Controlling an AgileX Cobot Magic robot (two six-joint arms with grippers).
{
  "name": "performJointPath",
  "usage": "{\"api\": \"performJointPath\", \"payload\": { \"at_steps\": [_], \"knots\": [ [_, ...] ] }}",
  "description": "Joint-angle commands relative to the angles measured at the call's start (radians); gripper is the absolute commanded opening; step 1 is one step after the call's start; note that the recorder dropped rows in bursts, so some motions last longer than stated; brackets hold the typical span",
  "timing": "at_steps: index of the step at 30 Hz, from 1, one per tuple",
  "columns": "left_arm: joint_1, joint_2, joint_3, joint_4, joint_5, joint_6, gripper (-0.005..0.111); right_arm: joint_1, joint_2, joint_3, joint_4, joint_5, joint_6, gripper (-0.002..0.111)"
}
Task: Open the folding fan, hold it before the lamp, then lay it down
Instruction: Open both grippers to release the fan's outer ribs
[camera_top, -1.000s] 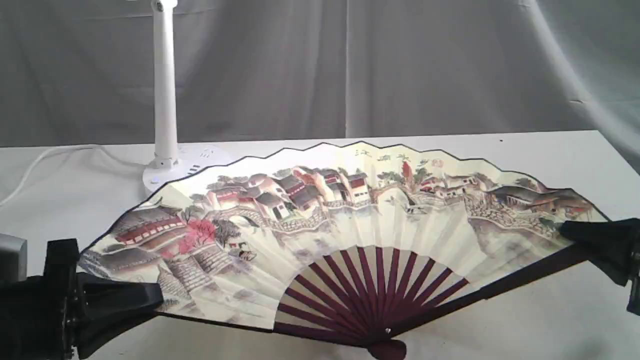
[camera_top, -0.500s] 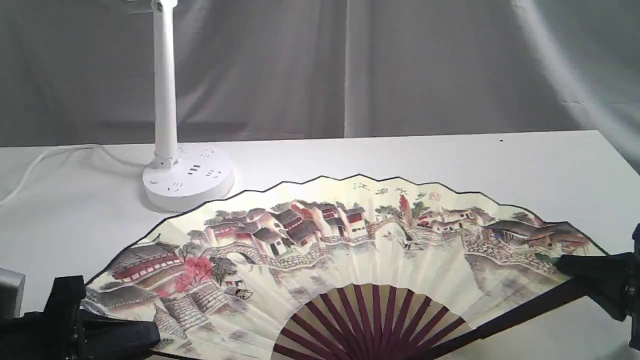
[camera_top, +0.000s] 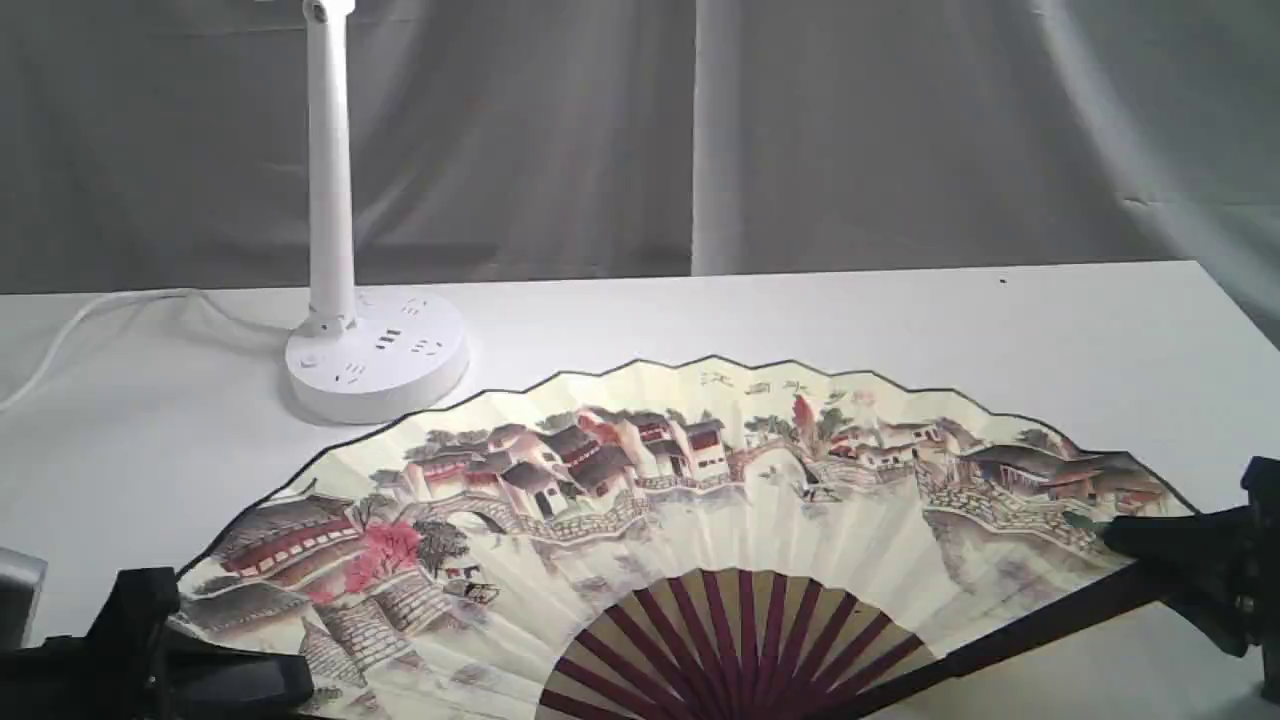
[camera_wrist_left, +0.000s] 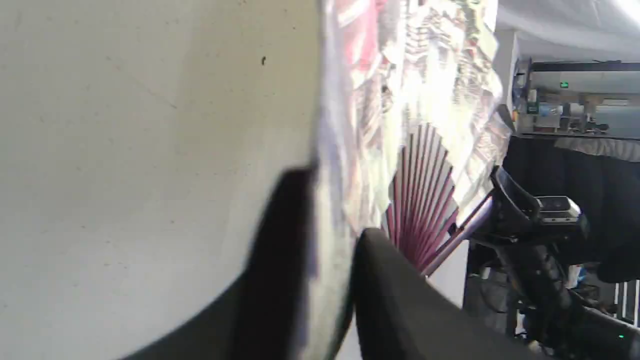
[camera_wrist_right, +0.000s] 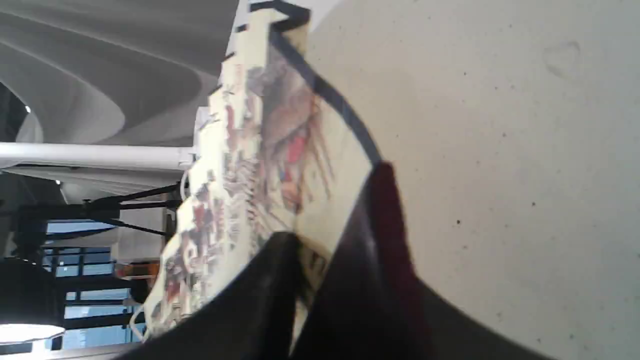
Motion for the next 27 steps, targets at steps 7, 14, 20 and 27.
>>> {"api": "performJointPath", "payload": {
  "at_steps": [7, 14, 20, 27],
  "knots": [
    [0.004, -0.011, 0.004, 0.019, -0.259, 0.046, 0.064, -0.007, -0.005, -0.007, 0.039, -0.11, -0.042, 0.071],
    [0.004, -0.011, 0.004, 0.019, -0.277, 0.056, 0.083, -0.007, -0.005, -0.007, 0.039, -0.11, -0.04, 0.083],
    [0.004, -0.017, 0.004, 0.019, -0.345, 0.108, 0.083, -0.009, -0.008, -0.007, 0.039, -0.104, -0.038, 0.083],
    [0.004, -0.024, 0.004, 0.106, -0.379, 0.114, 0.083, -0.009, -0.074, -0.013, 0.039, -0.098, -0.038, 0.083]
  ]
}}
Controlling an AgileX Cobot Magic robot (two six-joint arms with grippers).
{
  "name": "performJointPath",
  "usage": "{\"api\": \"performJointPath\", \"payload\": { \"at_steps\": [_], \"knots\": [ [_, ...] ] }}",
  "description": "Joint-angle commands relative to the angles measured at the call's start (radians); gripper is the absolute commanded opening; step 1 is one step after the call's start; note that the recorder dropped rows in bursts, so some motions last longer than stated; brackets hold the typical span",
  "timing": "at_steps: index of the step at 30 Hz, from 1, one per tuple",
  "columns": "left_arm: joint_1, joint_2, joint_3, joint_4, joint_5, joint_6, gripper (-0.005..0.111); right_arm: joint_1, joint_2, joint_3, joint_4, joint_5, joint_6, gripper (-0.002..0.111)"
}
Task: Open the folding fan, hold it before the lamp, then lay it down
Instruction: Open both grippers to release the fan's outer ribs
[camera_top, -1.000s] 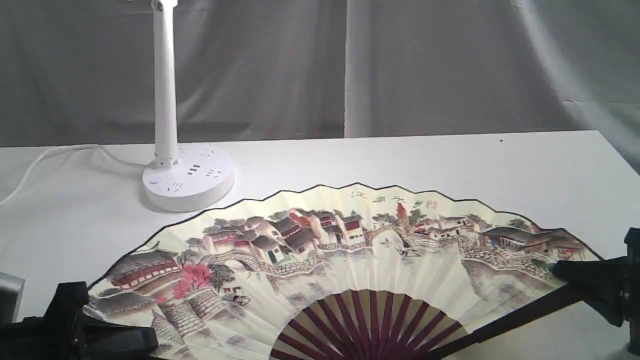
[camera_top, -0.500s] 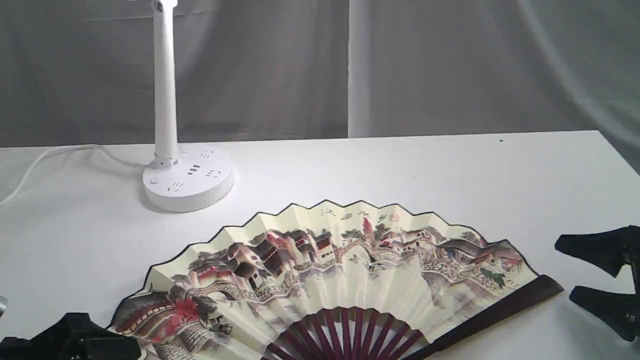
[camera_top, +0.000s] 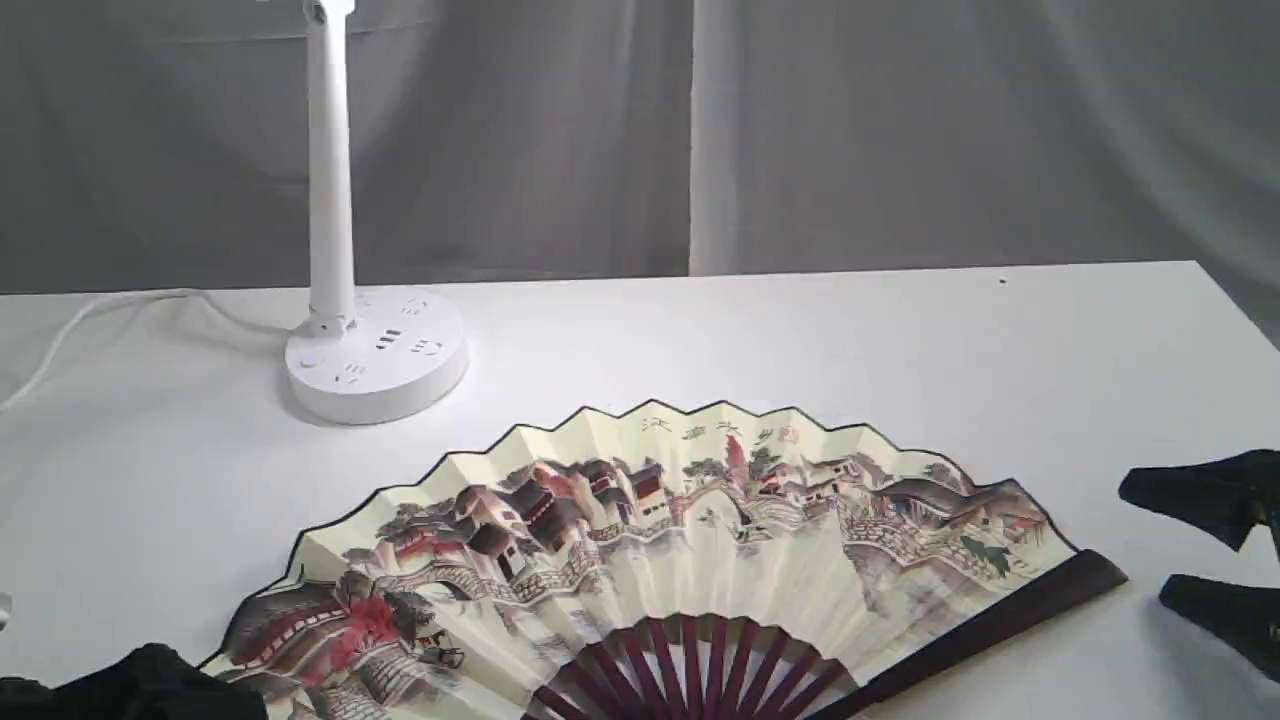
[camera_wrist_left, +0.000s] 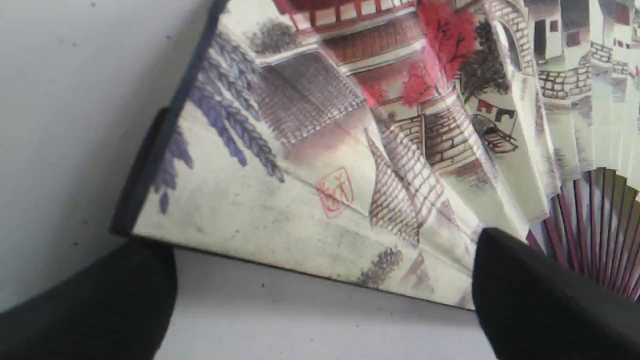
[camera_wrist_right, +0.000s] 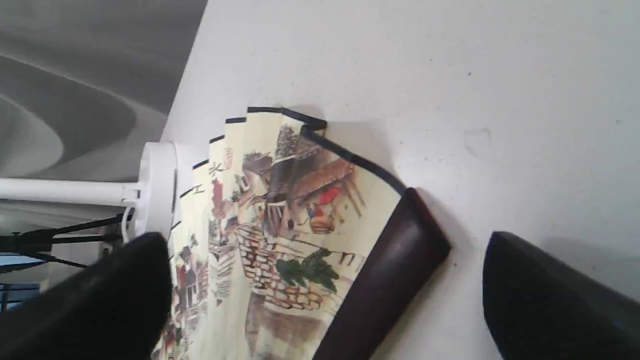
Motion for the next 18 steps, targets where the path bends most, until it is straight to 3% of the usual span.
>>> {"api": "performJointPath", "payload": {
  "at_steps": [1, 6, 13, 16, 18],
  "knots": [
    [0.002, -0.022, 0.004, 0.095, -0.039, 0.012, 0.083, -0.009, -0.046, -0.002, -0.004, -0.007, -0.013, 0.083],
    [0.002, -0.105, 0.004, 0.175, -0.045, 0.012, 0.083, -0.009, -0.084, -0.002, -0.004, -0.006, -0.017, 0.083],
    [0.002, -0.302, 0.004, 0.176, -0.07, 0.004, 0.083, -0.009, -0.087, -0.002, -0.004, 0.045, -0.031, 0.083],
    [0.002, -0.393, 0.004, 0.176, -0.07, 0.061, 0.082, -0.006, -0.087, -0.002, -0.004, 0.093, -0.076, 0.077],
    [0.002, -0.463, 0.004, 0.165, -0.07, 0.165, 0.08, 0.004, -0.087, -0.024, -0.004, 0.119, -0.089, 0.067]
  ]
}}
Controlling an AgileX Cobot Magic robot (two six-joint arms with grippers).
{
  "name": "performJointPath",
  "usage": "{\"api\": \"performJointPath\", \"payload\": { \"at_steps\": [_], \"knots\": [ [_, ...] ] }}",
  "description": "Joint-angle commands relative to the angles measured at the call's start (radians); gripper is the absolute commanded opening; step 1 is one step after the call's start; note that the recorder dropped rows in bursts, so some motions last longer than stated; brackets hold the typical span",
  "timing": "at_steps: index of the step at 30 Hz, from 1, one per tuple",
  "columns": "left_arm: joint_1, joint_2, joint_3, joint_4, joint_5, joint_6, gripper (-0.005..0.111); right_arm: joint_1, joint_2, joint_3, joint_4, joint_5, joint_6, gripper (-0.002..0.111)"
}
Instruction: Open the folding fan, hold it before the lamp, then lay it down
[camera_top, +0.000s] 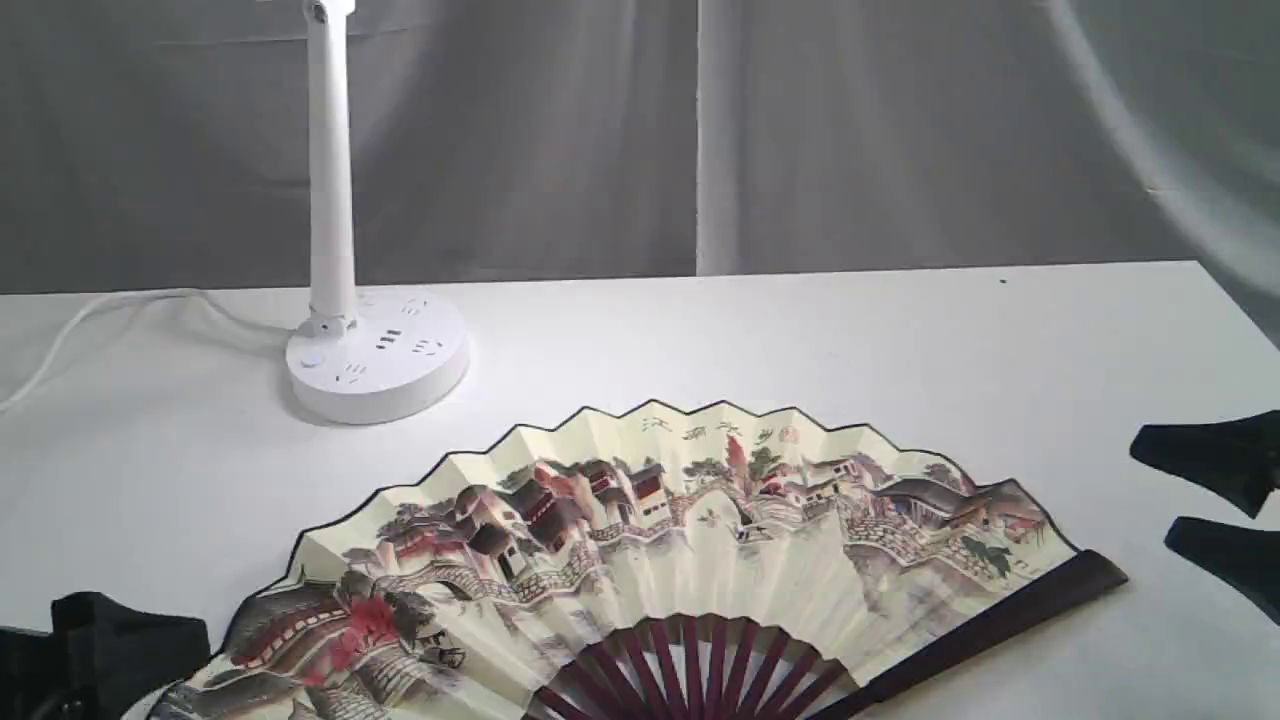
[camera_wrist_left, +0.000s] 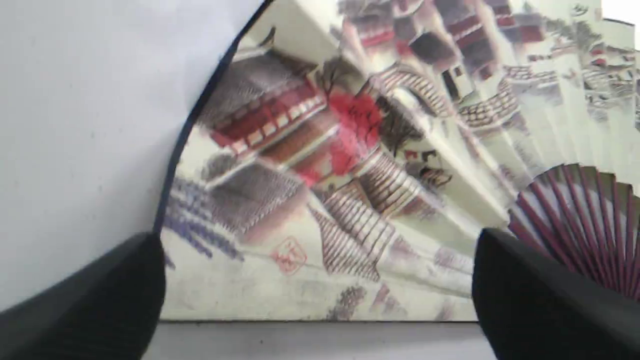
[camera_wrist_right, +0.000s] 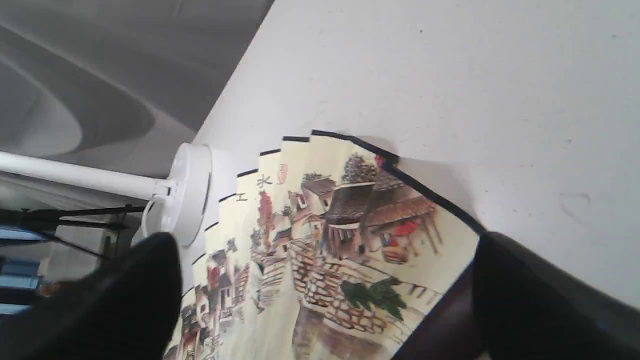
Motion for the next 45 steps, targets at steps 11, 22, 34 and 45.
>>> {"api": "performJointPath", "payload": {
  "at_steps": [11, 22, 34, 45],
  "knots": [
    [0.002, -0.321, 0.0, -0.05, 0.074, 0.164, 0.076, 0.198, -0.011, -0.206, -0.001, 0.013, -0.544, 0.003],
    [0.002, -0.34, 0.0, -0.05, 0.141, 0.164, 0.076, 0.529, -0.009, -0.574, -0.134, -1.043, -0.563, 0.0],
    [0.002, -0.34, 0.0, -0.05, 0.143, 0.164, 0.076, 0.721, 0.058, -1.04, -0.001, -1.964, -0.564, 0.0],
    [0.002, -0.34, 0.0, -0.034, 0.14, 0.164, 0.076, 0.692, 0.134, -1.049, -0.065, -1.742, -0.564, 0.0]
  ]
}}
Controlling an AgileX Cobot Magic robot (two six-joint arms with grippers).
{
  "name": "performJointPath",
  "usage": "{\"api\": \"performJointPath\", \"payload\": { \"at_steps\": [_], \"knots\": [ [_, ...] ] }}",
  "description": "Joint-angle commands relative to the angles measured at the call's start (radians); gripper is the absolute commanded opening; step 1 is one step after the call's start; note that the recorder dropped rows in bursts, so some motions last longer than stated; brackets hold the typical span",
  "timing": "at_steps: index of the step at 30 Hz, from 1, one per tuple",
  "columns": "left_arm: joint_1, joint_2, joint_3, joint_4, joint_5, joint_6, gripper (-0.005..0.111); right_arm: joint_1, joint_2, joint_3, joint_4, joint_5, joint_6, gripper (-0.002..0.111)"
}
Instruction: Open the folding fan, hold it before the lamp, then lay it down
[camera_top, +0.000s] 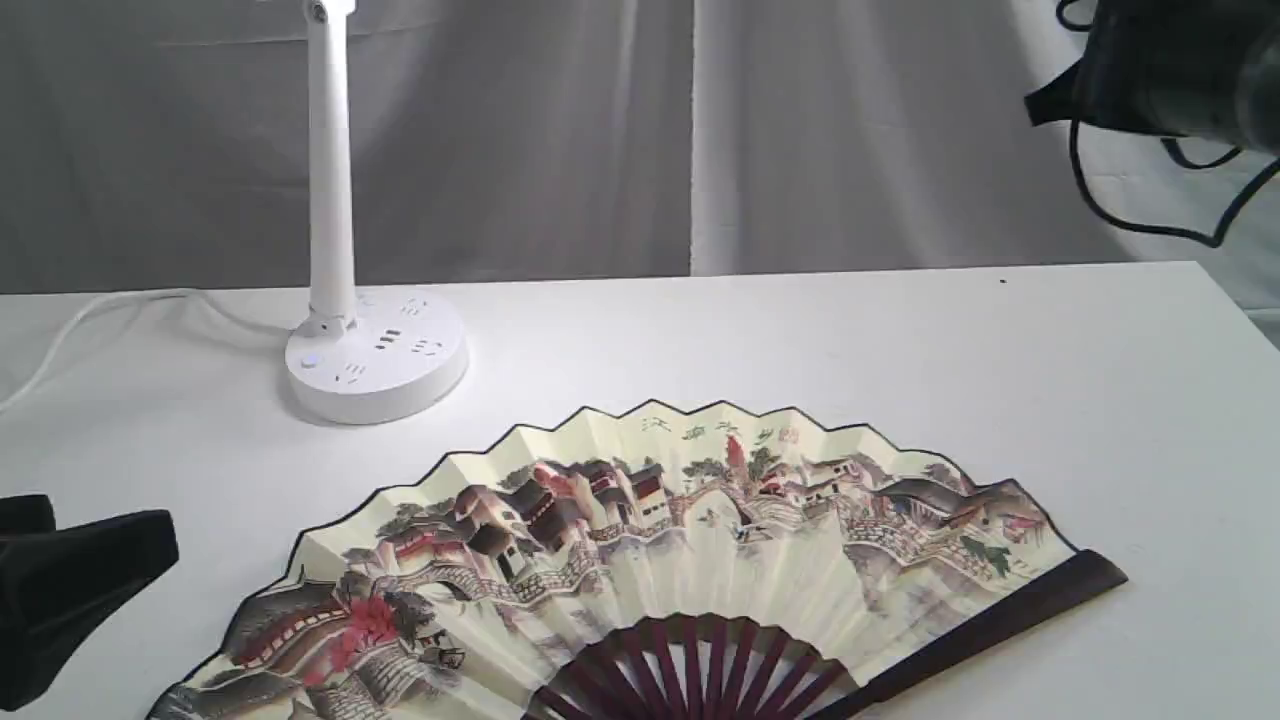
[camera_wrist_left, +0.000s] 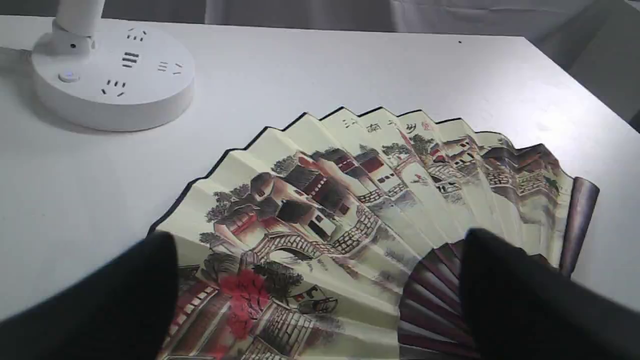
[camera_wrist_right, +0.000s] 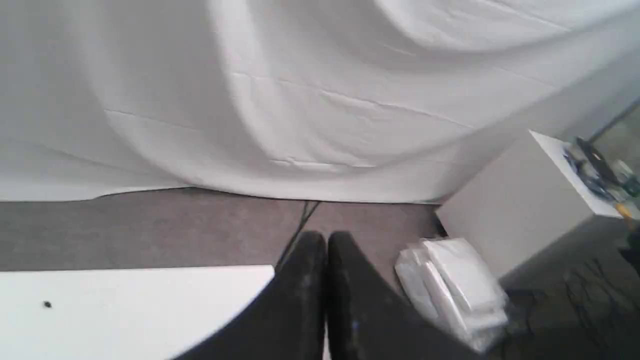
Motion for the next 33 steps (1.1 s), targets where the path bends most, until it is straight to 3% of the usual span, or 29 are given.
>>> {"api": "performJointPath", "payload": {
  "at_steps": [1, 7, 10, 16, 18, 19, 25, 28, 33],
  "knots": [
    [0.002, -0.004, -0.001, 0.01, 0.006, 0.004, 0.076, -0.006, 0.028, 0.03, -0.131, 0.139, -0.014, 0.0],
    [0.002, -0.004, -0.001, 0.01, 0.006, 0.004, 0.076, -0.008, 0.073, 0.248, -1.055, 0.096, -0.011, 0.0],
    [0.002, -0.004, -0.001, 0.01, 0.006, 0.004, 0.076, -0.026, 0.082, 0.31, -1.244, 0.099, -0.011, 0.0],
    [0.002, -0.004, -0.001, 0.01, 0.006, 0.004, 0.076, -0.027, 0.099, 0.308, -1.199, 0.088, -0.011, 0.0],
    [0.002, -0.004, -0.001, 0.01, 0.006, 0.004, 0.076, -0.027, 0.099, 0.308, -1.069, 0.034, -0.011, 0.0],
    [0.002, -0.004, -0.001, 0.01, 0.006, 0.004, 0.076, -0.024, 0.097, 0.306, -0.987, 0.006, -0.014, 0.0],
    [0.002, -0.004, -0.001, 0.01, 0.006, 0.004, 0.076, -0.108, 0.097, 0.115, -0.044, -0.025, -0.014, 0.0],
    [0.002, -0.004, -0.001, 0.01, 0.008, 0.004, 0.076, -0.153, 0.095, 0.087, 0.005, -0.168, -0.011, 0.0],
    [0.002, -0.004, -0.001, 0.01, 0.008, 0.004, 0.076, -0.188, 0.085, 0.09, 0.005, -0.225, -0.011, 0.0]
  ]
}}
